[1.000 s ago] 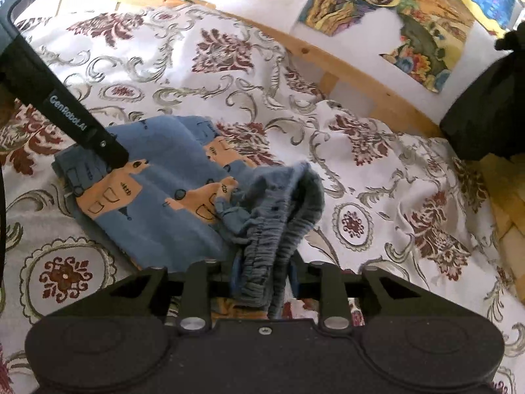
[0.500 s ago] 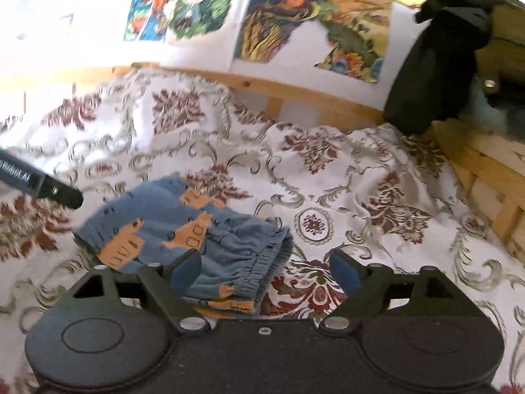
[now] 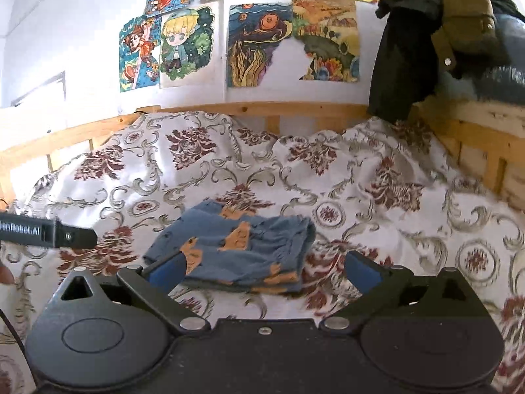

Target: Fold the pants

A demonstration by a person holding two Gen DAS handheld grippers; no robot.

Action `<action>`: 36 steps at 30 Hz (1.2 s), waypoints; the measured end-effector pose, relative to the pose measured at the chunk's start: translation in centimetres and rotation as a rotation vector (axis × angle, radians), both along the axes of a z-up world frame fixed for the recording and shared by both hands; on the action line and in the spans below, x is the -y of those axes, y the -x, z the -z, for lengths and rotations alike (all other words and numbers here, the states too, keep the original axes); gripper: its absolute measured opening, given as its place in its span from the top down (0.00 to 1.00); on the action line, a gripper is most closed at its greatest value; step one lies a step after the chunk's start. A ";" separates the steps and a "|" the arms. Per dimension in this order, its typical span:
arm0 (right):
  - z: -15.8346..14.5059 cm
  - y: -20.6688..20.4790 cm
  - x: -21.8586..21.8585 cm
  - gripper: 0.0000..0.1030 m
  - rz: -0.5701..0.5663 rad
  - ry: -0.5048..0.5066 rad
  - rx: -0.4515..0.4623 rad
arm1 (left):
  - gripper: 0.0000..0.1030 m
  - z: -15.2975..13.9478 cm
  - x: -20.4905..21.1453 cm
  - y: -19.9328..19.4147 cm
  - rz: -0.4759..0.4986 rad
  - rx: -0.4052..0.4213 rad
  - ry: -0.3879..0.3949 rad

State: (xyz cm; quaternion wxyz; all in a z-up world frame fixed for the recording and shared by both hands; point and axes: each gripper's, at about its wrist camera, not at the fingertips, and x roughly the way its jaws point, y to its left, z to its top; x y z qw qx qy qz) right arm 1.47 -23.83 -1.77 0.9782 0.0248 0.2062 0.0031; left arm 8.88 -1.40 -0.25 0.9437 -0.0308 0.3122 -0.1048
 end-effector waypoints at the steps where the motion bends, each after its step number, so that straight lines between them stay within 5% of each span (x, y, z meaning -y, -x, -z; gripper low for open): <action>1: 0.0 0.3 -0.1 0.01 0.000 -0.006 -0.002 | 0.00 0.1 -0.1 0.5 -0.003 -0.002 0.000; 9: 0.0 1.6 -0.3 0.01 0.006 -0.007 -0.005 | 0.00 0.4 -1.0 3.0 -0.003 -0.002 -0.026; 36: 0.2 1.6 -0.1 0.01 0.004 0.000 -0.017 | 0.00 0.7 -1.0 2.9 -0.008 -0.029 -0.032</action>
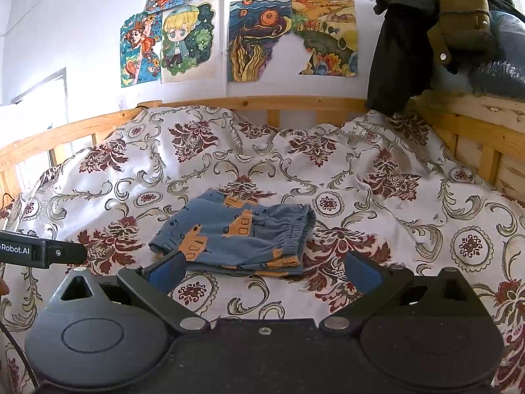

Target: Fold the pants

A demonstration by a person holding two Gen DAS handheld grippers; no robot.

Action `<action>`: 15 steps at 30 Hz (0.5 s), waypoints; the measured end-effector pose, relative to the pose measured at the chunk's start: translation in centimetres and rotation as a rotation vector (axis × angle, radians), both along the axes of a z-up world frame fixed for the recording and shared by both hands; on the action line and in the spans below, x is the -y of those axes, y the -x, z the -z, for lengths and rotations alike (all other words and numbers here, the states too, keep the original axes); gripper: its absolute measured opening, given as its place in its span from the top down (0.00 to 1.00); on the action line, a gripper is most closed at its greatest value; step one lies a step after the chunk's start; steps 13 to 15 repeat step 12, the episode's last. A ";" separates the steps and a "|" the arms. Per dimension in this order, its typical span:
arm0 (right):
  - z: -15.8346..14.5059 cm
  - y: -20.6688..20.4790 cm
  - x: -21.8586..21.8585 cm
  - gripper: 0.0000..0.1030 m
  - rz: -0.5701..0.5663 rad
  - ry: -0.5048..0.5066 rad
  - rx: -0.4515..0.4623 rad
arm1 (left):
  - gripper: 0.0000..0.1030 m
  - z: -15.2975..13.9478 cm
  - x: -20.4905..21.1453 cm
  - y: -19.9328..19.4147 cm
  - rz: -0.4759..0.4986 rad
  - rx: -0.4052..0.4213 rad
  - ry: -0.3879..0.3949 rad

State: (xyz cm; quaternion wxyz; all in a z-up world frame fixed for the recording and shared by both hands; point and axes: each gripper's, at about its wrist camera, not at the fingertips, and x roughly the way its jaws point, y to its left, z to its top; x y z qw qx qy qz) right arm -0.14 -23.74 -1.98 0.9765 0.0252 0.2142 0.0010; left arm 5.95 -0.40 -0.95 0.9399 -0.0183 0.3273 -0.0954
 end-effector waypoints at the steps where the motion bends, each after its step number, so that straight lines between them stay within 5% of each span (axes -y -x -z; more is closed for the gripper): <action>1: 0.0 0.0 0.0 0.01 0.000 0.001 0.000 | 0.00 0.0 0.0 -0.1 -0.002 -0.006 -0.001; 15: 0.2 -0.1 -0.1 0.01 -0.009 0.006 -0.006 | 0.00 0.3 0.2 -0.2 0.027 -0.027 -0.027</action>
